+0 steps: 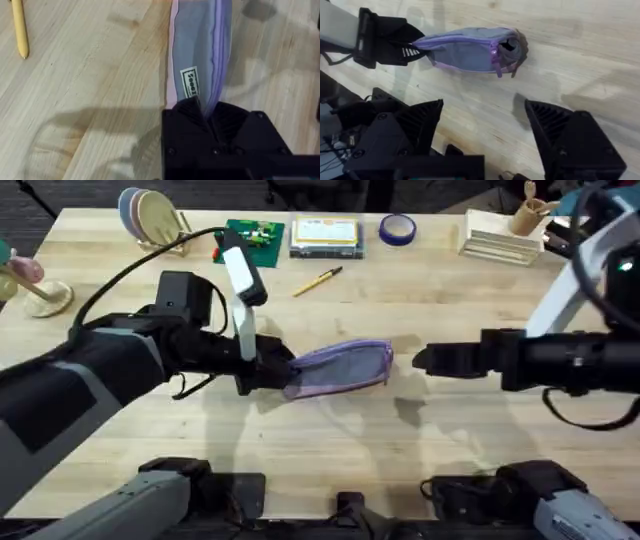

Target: Unzip the bag, pick up the pens from the table one at a time and place them inside, then zip the bag closed.

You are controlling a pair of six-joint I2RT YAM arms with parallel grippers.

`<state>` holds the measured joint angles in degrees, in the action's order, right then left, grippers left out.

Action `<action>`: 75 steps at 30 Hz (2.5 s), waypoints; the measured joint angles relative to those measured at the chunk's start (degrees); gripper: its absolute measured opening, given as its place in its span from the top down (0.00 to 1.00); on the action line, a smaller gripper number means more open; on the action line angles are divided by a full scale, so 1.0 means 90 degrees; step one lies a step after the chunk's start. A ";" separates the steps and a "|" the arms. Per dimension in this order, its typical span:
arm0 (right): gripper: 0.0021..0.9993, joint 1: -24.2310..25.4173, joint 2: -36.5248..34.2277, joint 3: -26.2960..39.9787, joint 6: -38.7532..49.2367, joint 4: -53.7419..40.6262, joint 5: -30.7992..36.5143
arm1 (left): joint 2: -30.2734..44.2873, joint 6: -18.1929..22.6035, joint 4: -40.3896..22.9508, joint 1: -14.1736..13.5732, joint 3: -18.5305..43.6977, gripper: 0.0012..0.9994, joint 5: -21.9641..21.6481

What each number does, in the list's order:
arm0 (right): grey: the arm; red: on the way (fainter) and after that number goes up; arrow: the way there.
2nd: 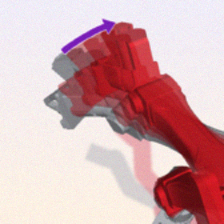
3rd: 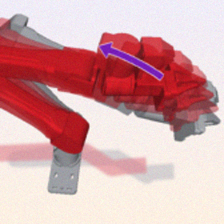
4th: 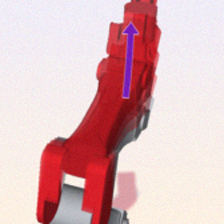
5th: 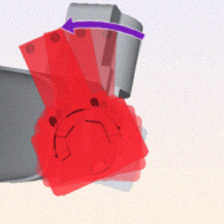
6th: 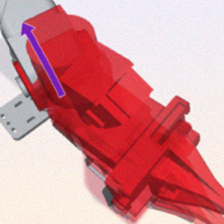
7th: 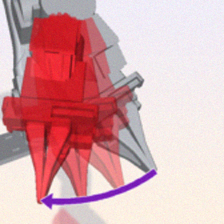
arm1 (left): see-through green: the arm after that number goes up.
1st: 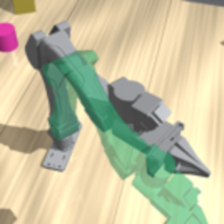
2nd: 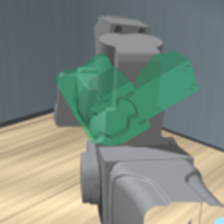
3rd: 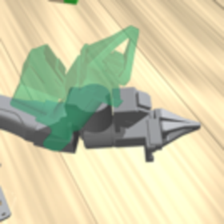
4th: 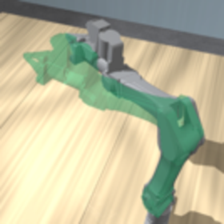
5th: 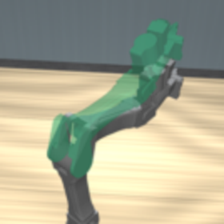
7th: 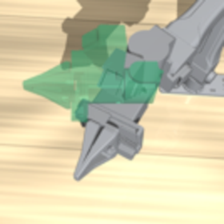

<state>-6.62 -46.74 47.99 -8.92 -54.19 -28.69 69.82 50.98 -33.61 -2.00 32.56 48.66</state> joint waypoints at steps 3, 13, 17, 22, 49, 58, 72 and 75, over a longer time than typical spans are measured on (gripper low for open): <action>0.00 -0.0136 0.0002 -0.0280 -0.0072 0.0296 0.0019 | 0.0000 0.0000 0.0000 0.0000 0.0000 0.96 0.0000; 0.00 -0.0870 -0.0045 -0.0806 -0.0538 0.1497 0.0049 | 0.0000 0.0000 0.0000 0.0000 -0.0002 0.96 0.0000; 0.00 -0.1199 -0.0357 -0.0818 -0.0614 0.1715 0.0333 | 0.0000 0.0000 0.0000 0.0000 -0.0002 0.96 0.0002; 0.00 -0.1492 -0.0805 -0.0828 -0.0811 0.1954 0.0791 | 0.0000 0.0000 0.0000 0.0000 0.0000 0.96 0.0000; 0.37 -0.1806 -0.1992 -0.0850 -0.1131 0.2880 0.1195 | 0.0000 0.0000 0.0000 0.0000 0.0000 0.96 0.0000; 0.54 -0.1806 -0.2090 -0.0852 -0.1208 0.3006 0.1428 | 0.0000 0.0000 0.0000 0.0000 -0.0002 0.96 0.0002; 0.80 -0.1806 -0.2101 -0.0852 -0.1349 0.3040 0.1521 | 0.0000 0.0000 0.0000 0.0000 0.0000 0.96 0.0000; 0.88 -0.1806 -0.2101 -0.0852 -0.1363 0.3040 0.1528 | 0.0000 0.0000 0.0000 0.0000 0.0000 0.96 0.0000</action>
<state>-22.87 -65.65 40.32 -21.18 -26.83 -14.94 69.82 50.98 -33.61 -2.00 32.55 48.66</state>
